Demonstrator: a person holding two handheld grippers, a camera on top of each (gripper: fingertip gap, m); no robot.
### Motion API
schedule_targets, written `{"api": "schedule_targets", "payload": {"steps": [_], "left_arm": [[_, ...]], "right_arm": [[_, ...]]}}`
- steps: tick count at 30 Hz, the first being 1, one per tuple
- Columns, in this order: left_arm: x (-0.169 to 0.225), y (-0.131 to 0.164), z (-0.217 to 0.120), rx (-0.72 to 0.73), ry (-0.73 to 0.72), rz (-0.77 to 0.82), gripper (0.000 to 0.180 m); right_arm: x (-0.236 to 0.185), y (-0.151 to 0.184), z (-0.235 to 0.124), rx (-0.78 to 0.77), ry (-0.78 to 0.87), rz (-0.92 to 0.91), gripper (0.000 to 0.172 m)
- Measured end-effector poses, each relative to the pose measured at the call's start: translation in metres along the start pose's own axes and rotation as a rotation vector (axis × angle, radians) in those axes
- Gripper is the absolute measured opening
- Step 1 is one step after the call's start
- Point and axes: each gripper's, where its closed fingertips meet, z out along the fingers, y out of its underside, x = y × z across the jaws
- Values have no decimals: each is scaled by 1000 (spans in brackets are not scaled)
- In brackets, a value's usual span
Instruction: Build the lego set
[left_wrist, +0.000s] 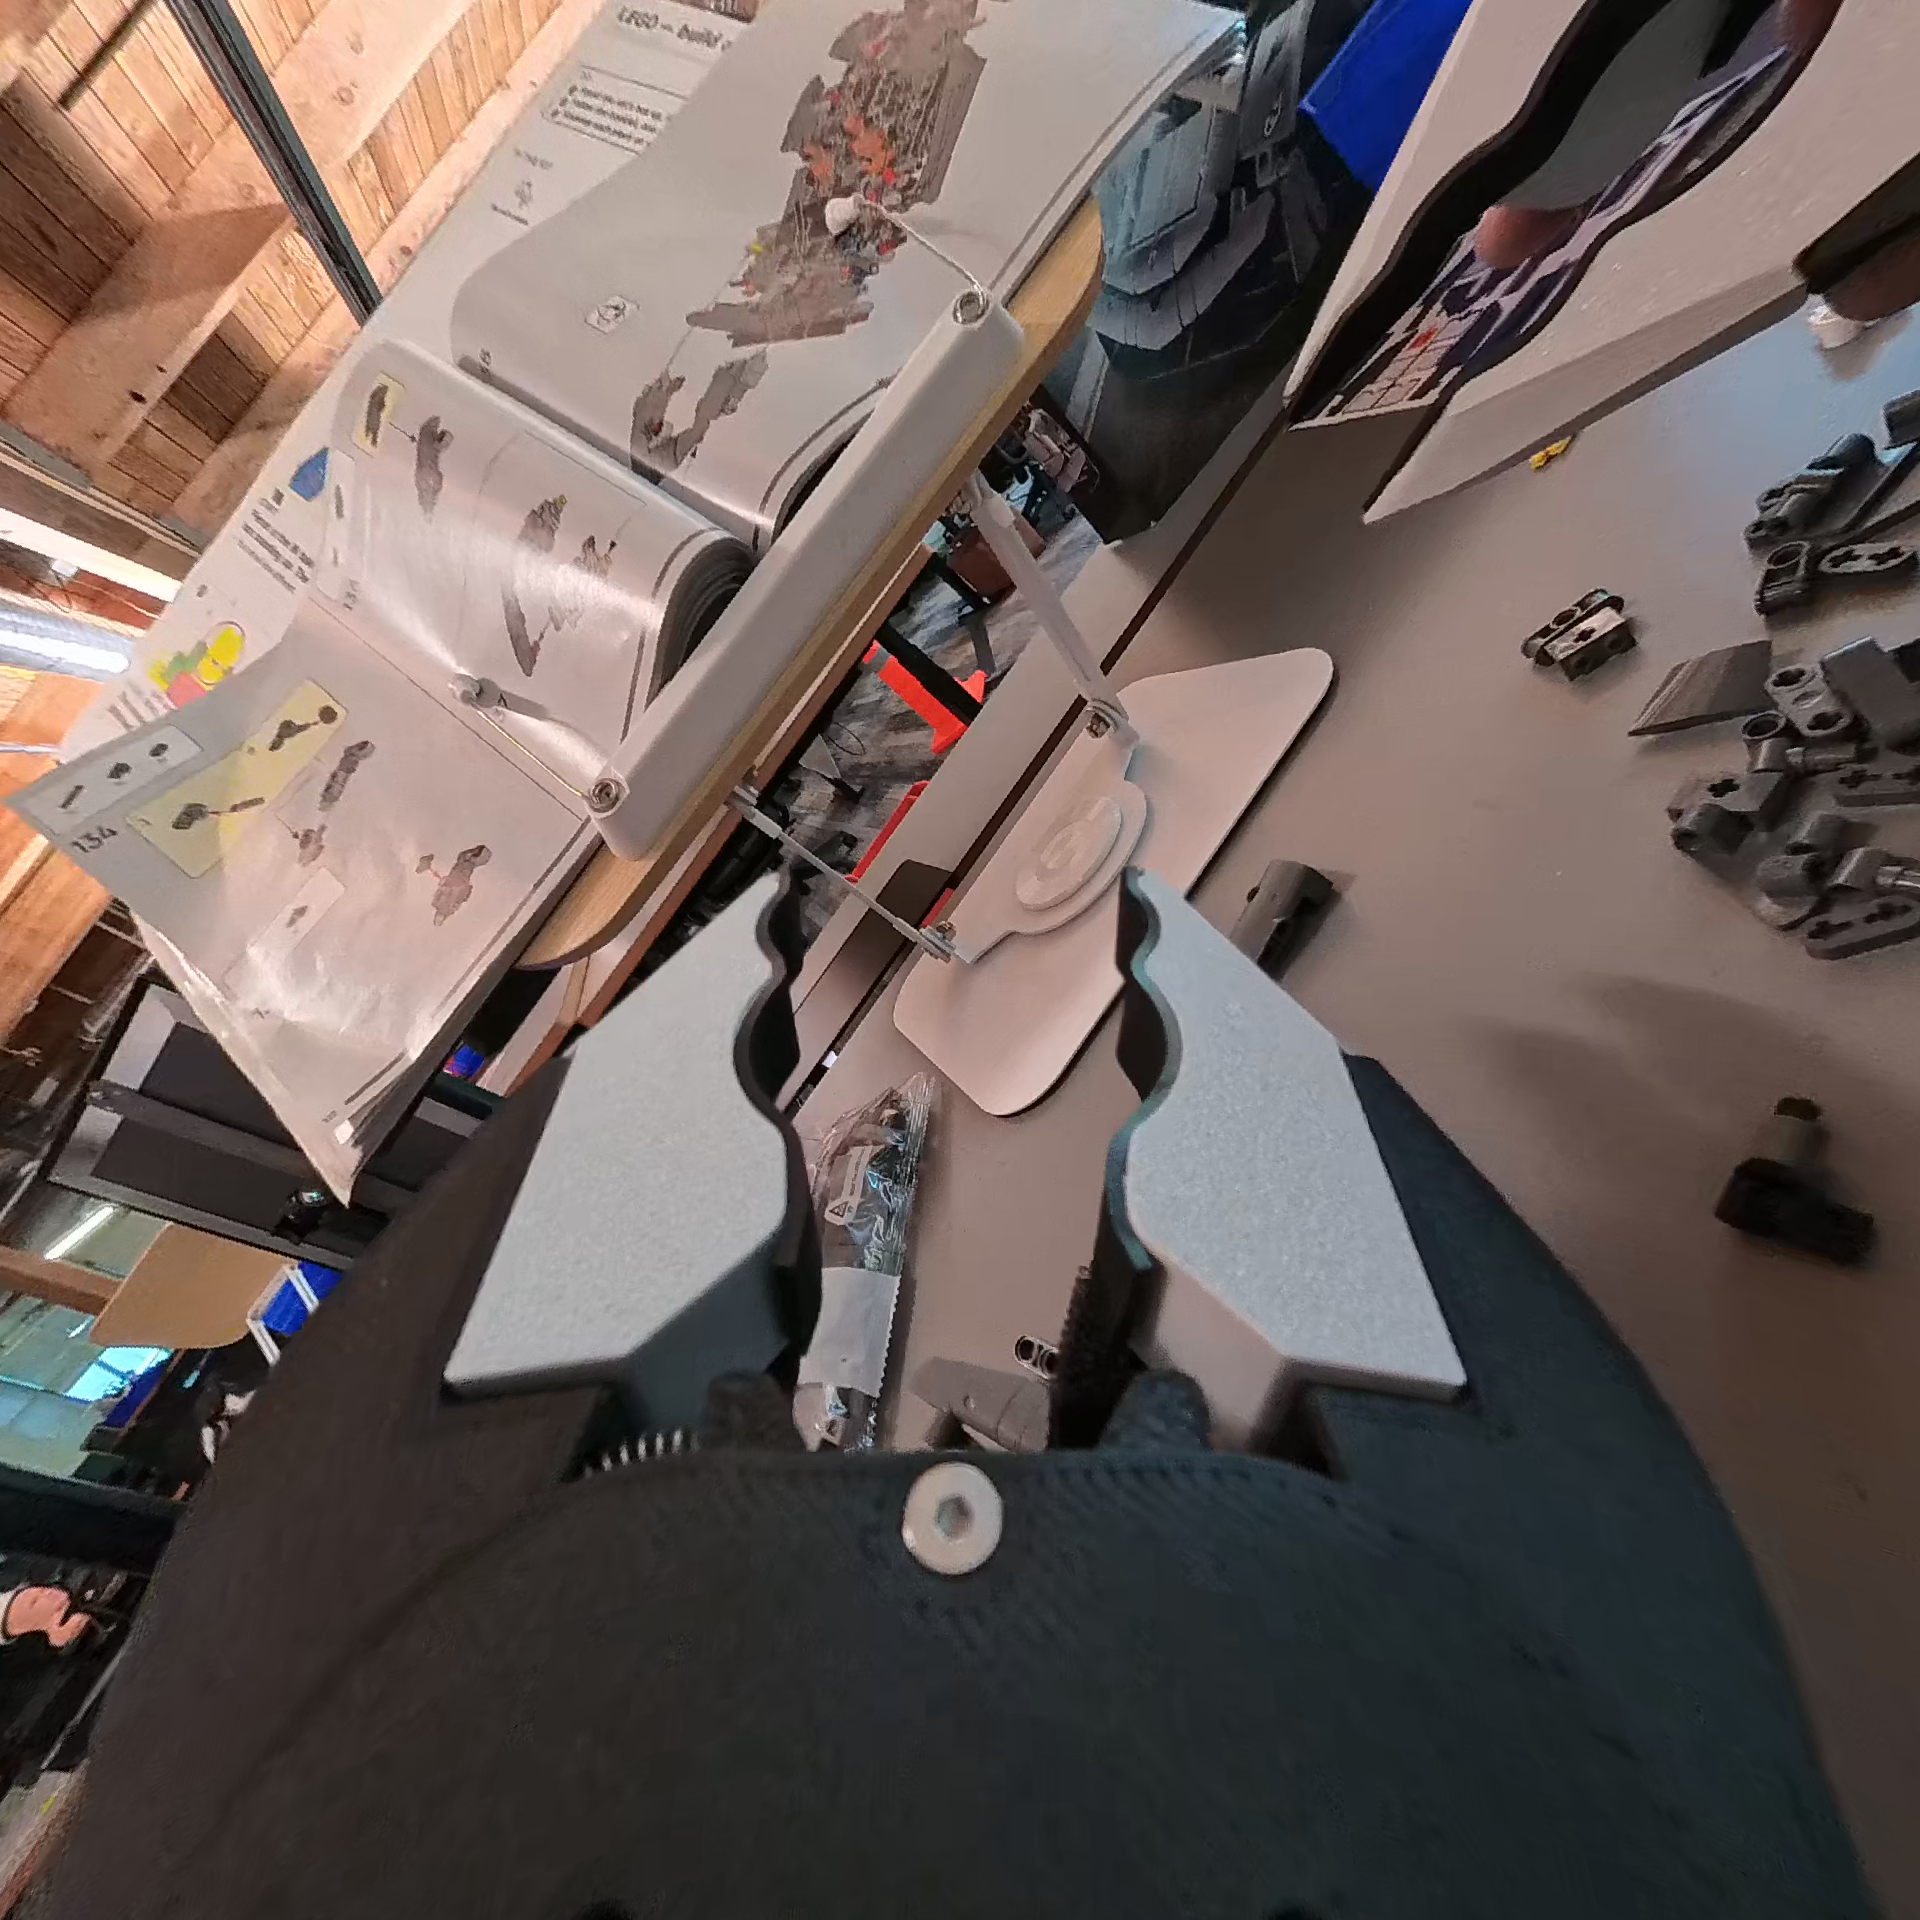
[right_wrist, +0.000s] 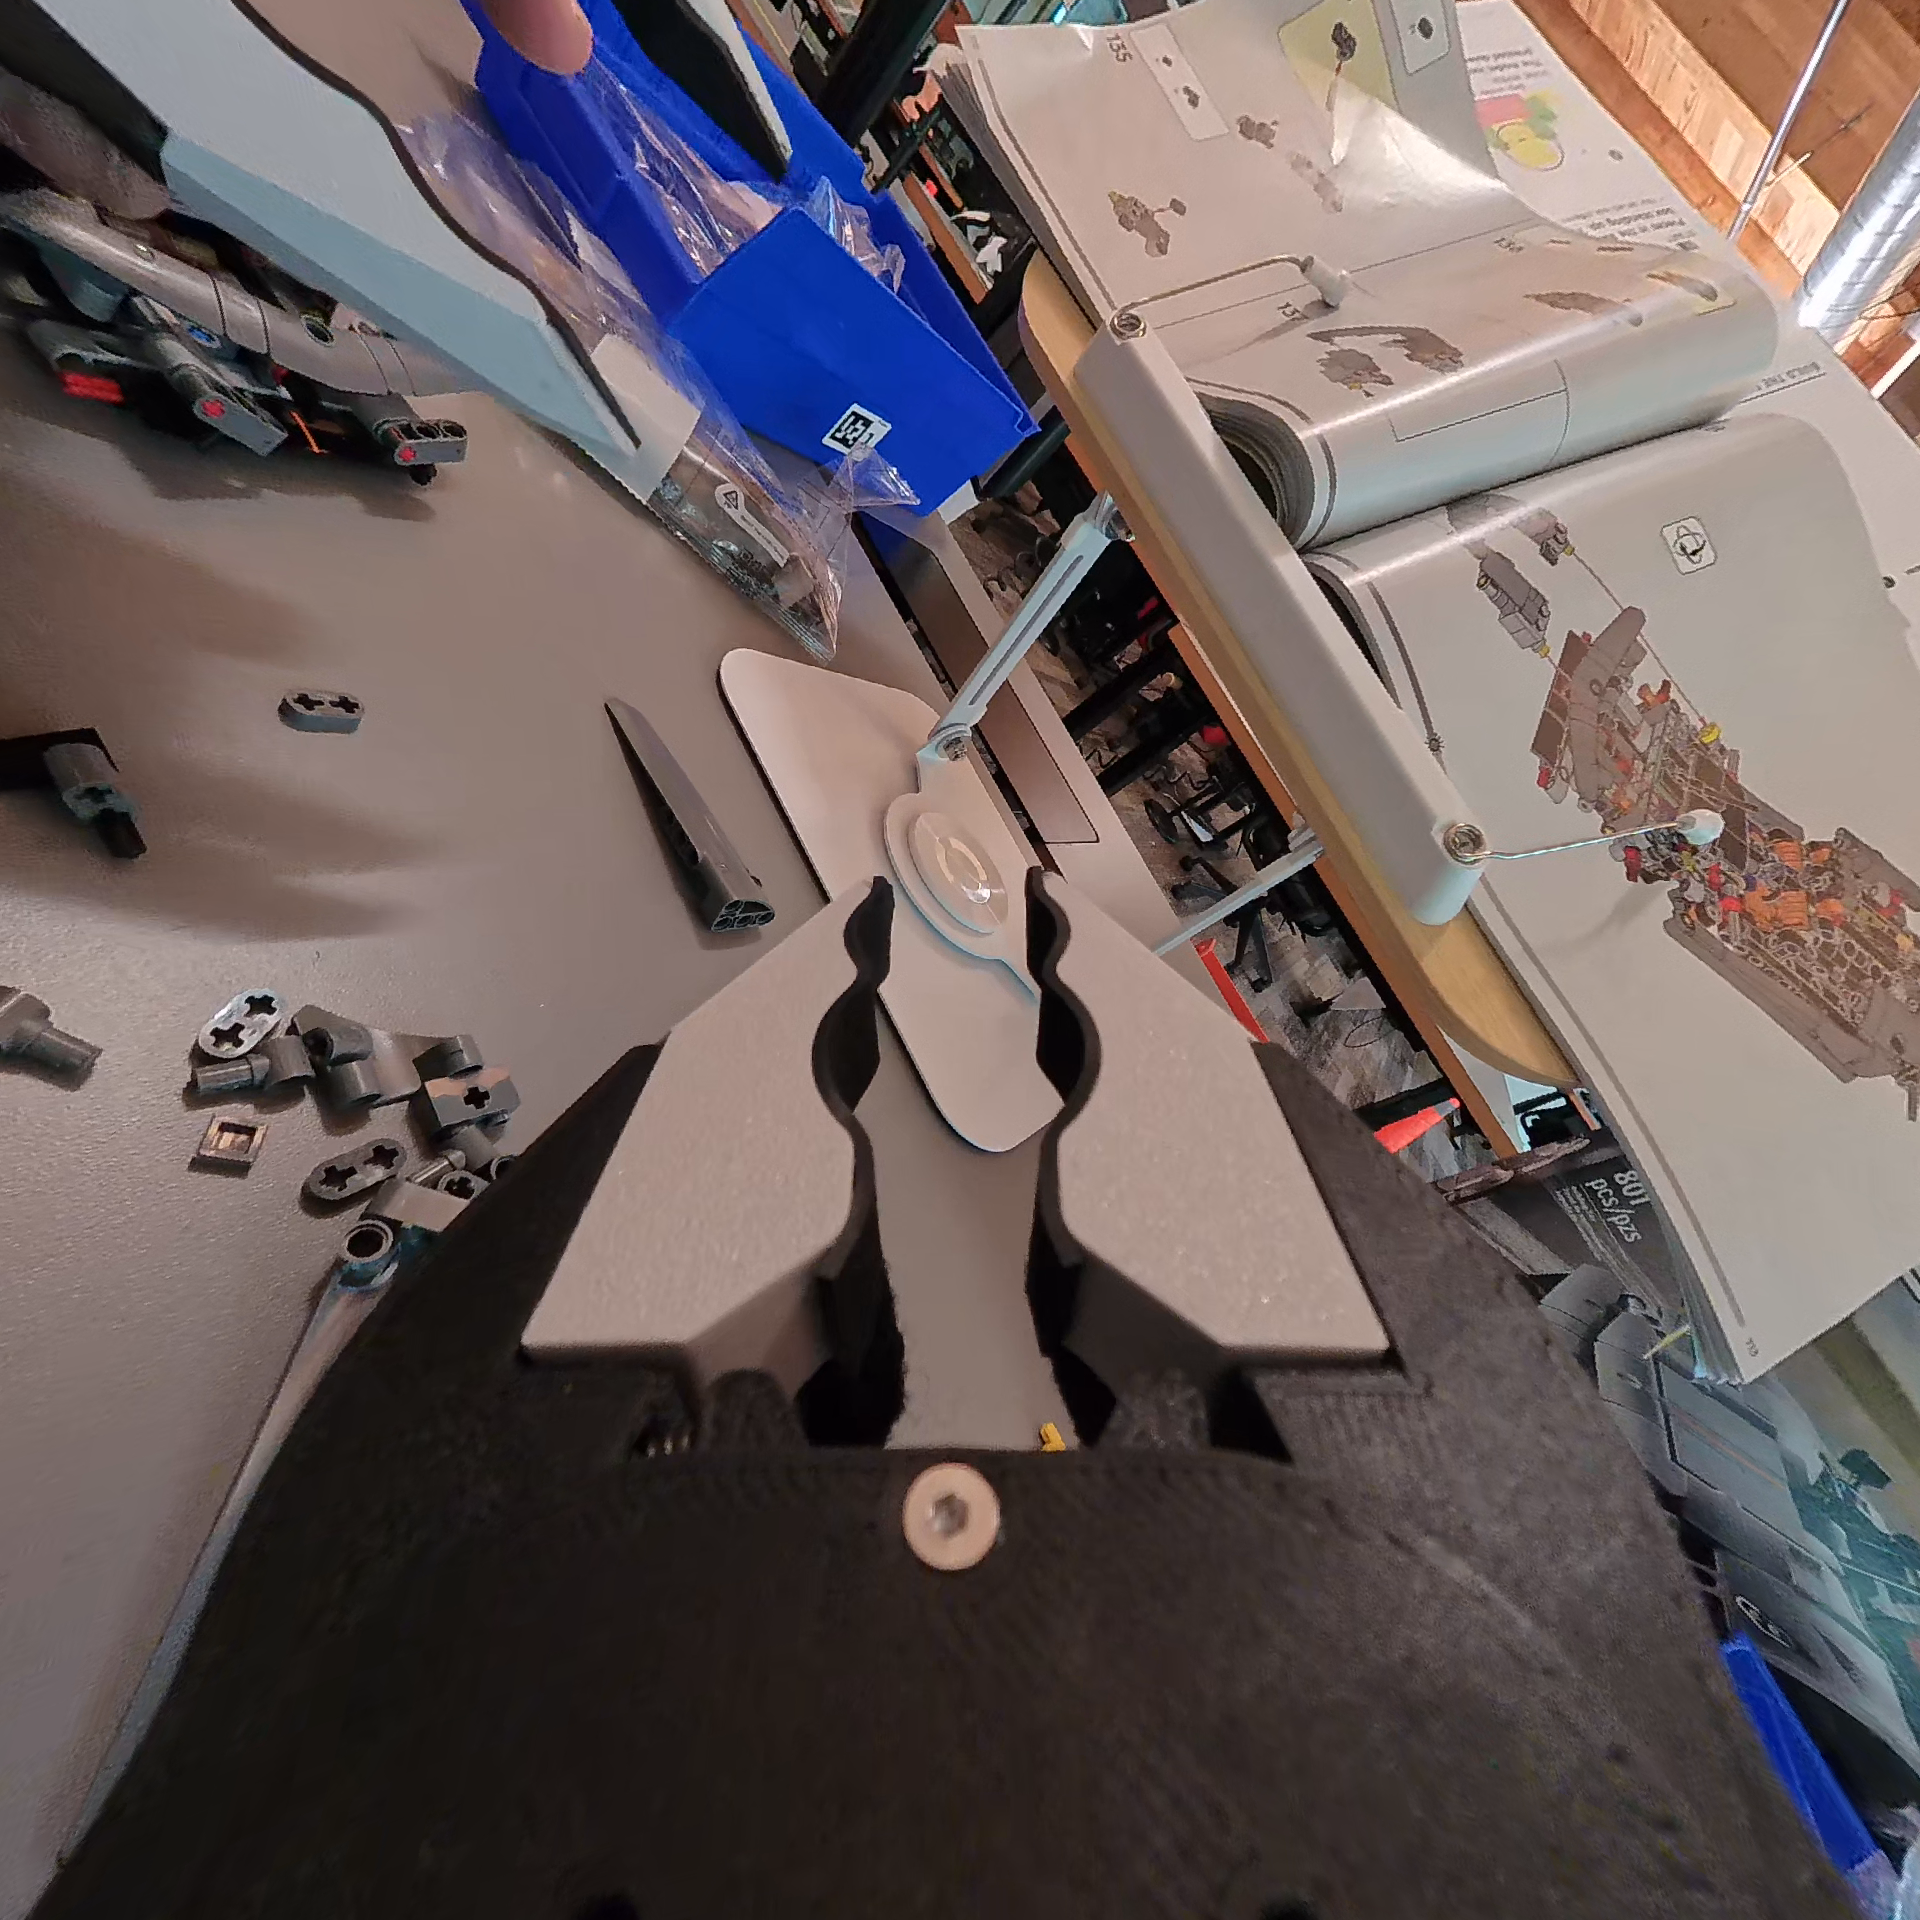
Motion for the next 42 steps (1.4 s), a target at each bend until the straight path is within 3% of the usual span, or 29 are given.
{"api": "schedule_targets", "payload": {"steps": [10,13,14,15,25,28,32,35,42], "left_arm": [[1,1,0,-1,-3,12,53],[-1,-4,-3,27,-21,31,27],[-1,-6,-5,38,-23,42,7],[-1,-7,-6,42,-24,51,0],[3,-8,-6,50,-12,56,0],[2,-9,-6,52,-29,66,0],[-3,-7,-6,54,-69,71,14],[-6,0,-3,32,-93,71,37],[-2,3,-2,16,-73,98,26]], "right_arm": [[1,-4,-2,12,6,-6,22],[3,-5,-4,21,13,-20,0],[1,-5,-4,18,5,-24,0],[0,-5,-5,18,-1,-26,0],[7,-9,-7,27,40,-30,0],[10,-9,-8,32,65,-25,8],[12,-7,-7,44,78,20,24],[8,-6,-6,43,57,31,22],[-4,-11,-7,54,7,17,19]]}}
